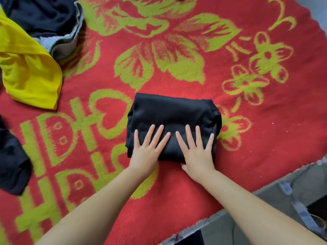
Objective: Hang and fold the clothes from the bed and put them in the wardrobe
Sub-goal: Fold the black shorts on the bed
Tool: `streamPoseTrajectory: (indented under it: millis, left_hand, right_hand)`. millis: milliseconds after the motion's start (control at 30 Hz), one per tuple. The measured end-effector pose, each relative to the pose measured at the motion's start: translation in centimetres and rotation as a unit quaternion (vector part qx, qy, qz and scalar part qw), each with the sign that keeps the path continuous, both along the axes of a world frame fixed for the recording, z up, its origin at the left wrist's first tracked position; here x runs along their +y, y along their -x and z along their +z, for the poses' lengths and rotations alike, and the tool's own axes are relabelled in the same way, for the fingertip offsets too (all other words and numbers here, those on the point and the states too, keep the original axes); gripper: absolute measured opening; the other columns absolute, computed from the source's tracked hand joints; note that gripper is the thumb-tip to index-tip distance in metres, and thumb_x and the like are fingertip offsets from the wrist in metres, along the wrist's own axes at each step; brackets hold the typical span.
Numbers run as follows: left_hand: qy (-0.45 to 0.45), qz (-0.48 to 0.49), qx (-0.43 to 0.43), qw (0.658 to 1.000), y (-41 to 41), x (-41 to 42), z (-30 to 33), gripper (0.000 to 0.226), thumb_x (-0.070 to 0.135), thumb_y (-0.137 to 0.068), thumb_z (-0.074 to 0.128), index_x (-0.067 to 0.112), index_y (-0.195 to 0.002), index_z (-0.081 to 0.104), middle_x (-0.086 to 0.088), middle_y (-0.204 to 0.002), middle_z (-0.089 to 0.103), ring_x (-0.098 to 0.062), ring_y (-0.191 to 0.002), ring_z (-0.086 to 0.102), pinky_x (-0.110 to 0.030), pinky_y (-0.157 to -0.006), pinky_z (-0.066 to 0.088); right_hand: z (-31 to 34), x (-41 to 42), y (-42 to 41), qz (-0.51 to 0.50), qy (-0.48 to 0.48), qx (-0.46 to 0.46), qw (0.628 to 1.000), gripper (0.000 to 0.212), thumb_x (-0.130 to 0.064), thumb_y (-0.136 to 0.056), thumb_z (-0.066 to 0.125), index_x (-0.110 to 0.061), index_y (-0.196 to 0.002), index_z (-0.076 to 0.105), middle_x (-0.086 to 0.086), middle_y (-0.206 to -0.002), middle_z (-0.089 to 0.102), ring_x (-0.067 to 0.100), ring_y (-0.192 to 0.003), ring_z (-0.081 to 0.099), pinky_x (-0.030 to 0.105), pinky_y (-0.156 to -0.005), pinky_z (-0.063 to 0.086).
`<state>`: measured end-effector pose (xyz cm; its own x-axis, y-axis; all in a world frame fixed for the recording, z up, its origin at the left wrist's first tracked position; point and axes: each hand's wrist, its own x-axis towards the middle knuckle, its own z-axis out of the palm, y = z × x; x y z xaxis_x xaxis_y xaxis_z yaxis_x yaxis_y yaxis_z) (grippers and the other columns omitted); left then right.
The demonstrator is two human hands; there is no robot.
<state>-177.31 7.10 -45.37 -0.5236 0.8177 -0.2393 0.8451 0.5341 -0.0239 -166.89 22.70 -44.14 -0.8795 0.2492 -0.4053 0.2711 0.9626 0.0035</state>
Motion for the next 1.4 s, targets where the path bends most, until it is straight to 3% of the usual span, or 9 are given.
streamPoseTrajectory:
  millis: [133,267,333,433,600,767,900,1133,1400]
  left_hand:
    - [-0.006,0.008,0.020,1.000,0.8,0.6,-0.6,0.095,0.004,-0.067,0.070,0.021,-0.150,0.027,-0.011,-0.156,0.026,-0.035,-0.142,0.026,-0.071,-0.102,0.027]
    - [0.029,0.038,-0.053,0.997,1.6,1.4,0.0,0.082,0.001,-0.087,0.049,0.029,-0.153,0.010,-0.002,-0.161,0.002,-0.034,-0.147,-0.001,-0.068,-0.108,0.018]
    - [0.038,0.065,-0.088,0.993,2.6,2.3,1.5,0.076,0.000,-0.093,0.041,0.032,-0.152,0.005,0.003,-0.161,0.001,-0.032,-0.147,-0.003,-0.063,-0.111,0.018]
    - [0.012,0.098,-0.100,0.990,4.2,3.2,5.2,0.078,-0.003,-0.094,0.042,0.033,-0.152,0.005,0.005,-0.161,0.005,-0.033,-0.147,0.002,-0.057,-0.113,0.022]
    - [-0.017,0.147,-0.086,0.985,5.3,1.0,13.9,0.085,-0.006,-0.091,0.047,0.034,-0.152,0.004,0.005,-0.161,0.005,-0.032,-0.147,0.002,-0.056,-0.113,0.021]
    - [-0.034,0.236,-0.040,0.970,4.0,-6.8,22.6,0.079,0.006,-0.095,0.050,0.034,-0.152,0.003,0.007,-0.161,0.007,-0.031,-0.147,0.008,-0.054,-0.112,0.025]
    - [-0.047,0.331,-0.005,0.942,1.0,-14.8,27.7,0.078,0.001,-0.094,0.047,0.033,-0.152,0.006,0.005,-0.161,0.008,-0.031,-0.146,0.010,-0.054,-0.111,0.027]
    - [-0.058,0.548,0.031,0.834,-10.9,-26.2,33.2,0.078,-0.003,-0.093,0.042,0.033,-0.153,0.007,0.005,-0.160,0.008,-0.030,-0.146,0.008,-0.055,-0.112,0.024]
    - [-0.055,0.773,-0.001,0.632,-34.0,-32.2,35.7,0.078,-0.004,-0.093,0.040,0.034,-0.152,0.007,0.004,-0.161,0.006,-0.032,-0.146,0.007,-0.057,-0.113,0.021]
  right_hand:
    - [-1.0,-0.3,1.3,-0.023,-0.008,-0.008,1.000,0.110,-0.032,-0.083,0.067,-0.032,-0.147,-0.023,0.013,-0.159,-0.018,0.042,-0.144,-0.012,0.073,-0.104,-0.004]
    - [0.1,0.5,2.5,-0.020,0.040,-0.017,0.999,0.081,-0.006,-0.094,0.047,-0.037,-0.152,-0.001,0.009,-0.161,-0.002,0.043,-0.145,-0.004,0.068,-0.108,0.011]
    - [1.9,1.6,3.8,-0.032,0.083,-0.029,0.996,0.074,0.001,-0.095,0.039,-0.035,-0.153,0.009,0.007,-0.161,0.009,0.040,-0.146,0.005,0.063,-0.110,0.020]
    - [5.8,2.7,5.7,-0.038,0.106,-0.001,0.994,0.074,0.006,-0.093,0.037,-0.033,-0.153,0.016,0.006,-0.159,0.016,0.038,-0.144,0.017,0.056,-0.108,0.030]
    - [14.8,1.0,7.5,0.001,0.105,0.027,0.994,0.080,0.010,-0.090,0.041,-0.032,-0.153,0.015,0.005,-0.160,0.015,0.036,-0.144,0.020,0.053,-0.103,0.039]
    - [23.6,-5.6,9.2,0.102,0.103,0.045,0.988,0.076,0.007,-0.093,0.039,-0.032,-0.153,0.013,0.006,-0.161,0.013,0.037,-0.144,0.019,0.051,-0.104,0.039]
    - [28.5,-12.6,10.6,0.223,0.089,0.039,0.970,0.085,0.007,-0.091,0.048,-0.034,-0.153,0.007,0.004,-0.161,0.009,0.035,-0.145,0.018,0.050,-0.104,0.040]
    - [33.2,-25.7,7.8,0.466,0.079,0.045,0.880,0.089,0.004,-0.090,0.051,-0.036,-0.152,0.003,0.000,-0.161,0.009,0.030,-0.146,0.018,0.043,-0.100,0.041]
    - [35.1,-38.8,-7.8,0.720,0.083,0.030,0.688,0.076,-0.002,-0.093,0.044,-0.035,-0.152,0.011,0.001,-0.159,0.017,0.029,-0.141,0.030,0.042,-0.100,0.042]
